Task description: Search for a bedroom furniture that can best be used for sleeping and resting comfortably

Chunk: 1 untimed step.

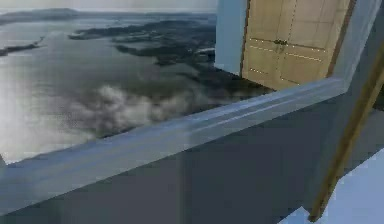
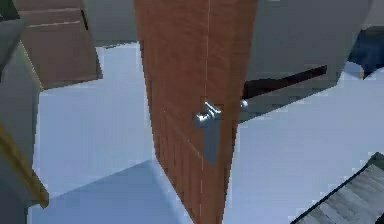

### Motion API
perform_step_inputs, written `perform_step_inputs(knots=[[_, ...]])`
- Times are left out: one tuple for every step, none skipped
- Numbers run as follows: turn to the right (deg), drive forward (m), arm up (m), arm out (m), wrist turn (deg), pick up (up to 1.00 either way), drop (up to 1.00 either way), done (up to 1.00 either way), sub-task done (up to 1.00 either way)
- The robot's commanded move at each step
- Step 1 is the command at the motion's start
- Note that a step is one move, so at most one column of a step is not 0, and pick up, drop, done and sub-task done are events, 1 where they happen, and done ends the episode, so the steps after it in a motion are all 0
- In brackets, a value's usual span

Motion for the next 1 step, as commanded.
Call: perform_step_inputs(knots=[[45.0, 0.0, 0.0, 0.0, 0.0, 0.0, 0.0, 0.0, 0.0]])
